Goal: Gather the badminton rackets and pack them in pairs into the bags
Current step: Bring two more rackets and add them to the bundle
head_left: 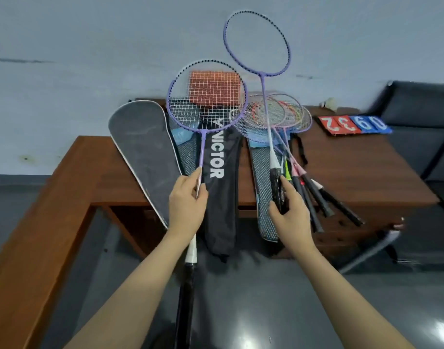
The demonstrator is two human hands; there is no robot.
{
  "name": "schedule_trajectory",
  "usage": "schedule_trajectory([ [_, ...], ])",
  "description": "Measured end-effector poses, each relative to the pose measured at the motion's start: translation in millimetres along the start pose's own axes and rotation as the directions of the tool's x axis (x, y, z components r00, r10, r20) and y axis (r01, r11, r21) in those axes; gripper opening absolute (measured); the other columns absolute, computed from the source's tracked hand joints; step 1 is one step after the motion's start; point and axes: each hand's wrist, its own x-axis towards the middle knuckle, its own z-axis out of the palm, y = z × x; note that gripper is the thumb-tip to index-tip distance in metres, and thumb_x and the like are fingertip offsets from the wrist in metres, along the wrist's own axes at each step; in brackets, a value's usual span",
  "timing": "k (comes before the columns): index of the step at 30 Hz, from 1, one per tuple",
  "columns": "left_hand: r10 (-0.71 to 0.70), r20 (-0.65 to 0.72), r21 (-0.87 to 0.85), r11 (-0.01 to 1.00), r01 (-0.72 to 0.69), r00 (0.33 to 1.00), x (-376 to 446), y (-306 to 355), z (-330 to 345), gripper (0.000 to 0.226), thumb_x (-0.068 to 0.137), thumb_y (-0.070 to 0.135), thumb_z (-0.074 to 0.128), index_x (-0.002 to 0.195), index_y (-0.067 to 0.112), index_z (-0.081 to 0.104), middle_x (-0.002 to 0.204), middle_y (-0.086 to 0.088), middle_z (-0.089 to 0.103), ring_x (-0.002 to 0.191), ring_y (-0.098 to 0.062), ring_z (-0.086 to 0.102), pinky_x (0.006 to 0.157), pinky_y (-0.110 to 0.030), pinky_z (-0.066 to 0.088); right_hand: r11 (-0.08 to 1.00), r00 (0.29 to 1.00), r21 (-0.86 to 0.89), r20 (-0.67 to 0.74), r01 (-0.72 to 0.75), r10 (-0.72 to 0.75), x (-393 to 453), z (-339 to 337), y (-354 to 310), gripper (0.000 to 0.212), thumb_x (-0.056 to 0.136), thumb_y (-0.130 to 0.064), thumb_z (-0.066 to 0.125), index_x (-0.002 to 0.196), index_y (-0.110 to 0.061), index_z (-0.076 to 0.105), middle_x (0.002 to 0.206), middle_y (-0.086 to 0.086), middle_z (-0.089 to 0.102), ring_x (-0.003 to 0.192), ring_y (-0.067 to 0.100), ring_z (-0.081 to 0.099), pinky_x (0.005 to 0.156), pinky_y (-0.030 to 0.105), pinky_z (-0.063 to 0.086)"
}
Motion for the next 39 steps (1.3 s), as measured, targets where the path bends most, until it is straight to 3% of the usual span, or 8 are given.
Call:
schedule_trajectory([
  [4,-0.017,0.064,-0.012,1.0,0.018,0.998,8,16,50,0.041,0.086,0.004,0.057,0.126,0.014,0.056,0.068,0.009,0.036,0.061,-0.008,0.04,0.064,-0.015,0.029,0.999,0.999,0.002,-0.001,-0.04,0.04,23,-28,38,0.06,0.087,-0.012,0.059,0.141,-0.019,0.036,0.131,-0.004,0.049,0.106,-0.009,0.039,0.087,0.005,0.027],
  [9,-0.055,0.119,-0.02,0.998,0.057,0.991,49,26,115,0.04,0.087,0.006,0.056,0.127,0.012,0.056,0.072,0.006,0.04,0.062,-0.008,0.042,0.064,-0.016,0.03,0.99,0.993,0.086,0.006,-0.115,0.115,65,-45,75,0.058,0.087,-0.01,0.06,0.14,-0.02,0.038,0.137,-0.01,0.046,0.124,0.0,0.04,0.104,0.026,0.036],
  [16,-0.117,0.252,-0.042,0.99,0.132,0.961,107,31,200,0.045,0.09,0.01,0.05,0.134,0.015,0.046,0.085,-0.005,0.045,0.07,-0.018,0.047,0.07,-0.027,0.044,0.992,0.993,0.046,-0.016,-0.116,0.117,122,-62,112,0.057,0.085,-0.018,0.061,0.137,-0.024,0.04,0.136,-0.01,0.049,0.126,0.006,0.045,0.105,0.036,0.04],
  [18,-0.093,0.39,-0.038,0.992,0.117,0.916,122,31,221,0.053,0.091,0.009,0.047,0.142,0.018,0.033,0.092,-0.008,0.041,0.071,-0.016,0.045,0.063,-0.016,0.039,0.992,0.992,0.031,-0.031,-0.122,0.123,141,-67,119,0.055,0.084,-0.024,0.063,0.135,-0.025,0.043,0.133,-0.012,0.052,0.124,0.003,0.046,0.104,0.035,0.041],
  [21,-0.09,0.51,-0.001,0.994,0.105,0.856,136,32,249,0.057,0.092,0.01,0.044,0.146,0.016,0.023,0.099,-0.006,0.035,0.071,-0.011,0.042,0.065,-0.019,0.033,0.99,0.989,0.027,-0.04,-0.139,0.14,159,-70,128,0.053,0.086,-0.02,0.063,0.135,-0.026,0.044,0.132,-0.016,0.052,0.122,-0.002,0.046,0.102,0.03,0.041],
  [32,-0.146,0.51,0.023,0.987,0.156,0.848,168,50,348,0.052,0.096,0.007,0.039,0.145,0.012,0.023,0.107,-0.008,0.036,0.067,-0.013,0.04,0.059,-0.023,0.028,0.988,0.988,0.034,0.025,-0.15,0.15,203,-96,189,0.059,0.084,-0.007,0.062,0.134,-0.031,0.043,0.112,-0.031,0.051,0.106,-0.015,0.049,0.086,0.003,0.037],
  [36,-0.255,0.513,0.075,0.965,0.253,0.82,180,57,394,0.05,0.096,0.007,0.04,0.144,0.008,0.025,0.117,-0.012,0.036,0.095,-0.024,0.047,0.077,-0.015,0.031,0.987,0.987,0.059,0.072,-0.147,0.142,215,-113,211,0.058,0.086,-0.007,0.061,0.135,-0.03,0.043,0.115,-0.026,0.053,0.109,-0.01,0.05,0.088,0.005,0.038],
  [39,-0.288,0.603,0.192,0.957,0.215,0.744,170,49,416,0.051,0.092,0.007,0.048,0.14,0.003,0.031,0.13,-0.016,0.037,0.111,-0.033,0.043,0.092,-0.031,0.036,0.986,0.983,0.081,0.122,-0.147,0.137,221,-125,229,0.056,0.087,-0.009,0.059,0.137,-0.027,0.042,0.123,-0.026,0.051,0.116,-0.008,0.048,0.093,0.007,0.038],
])
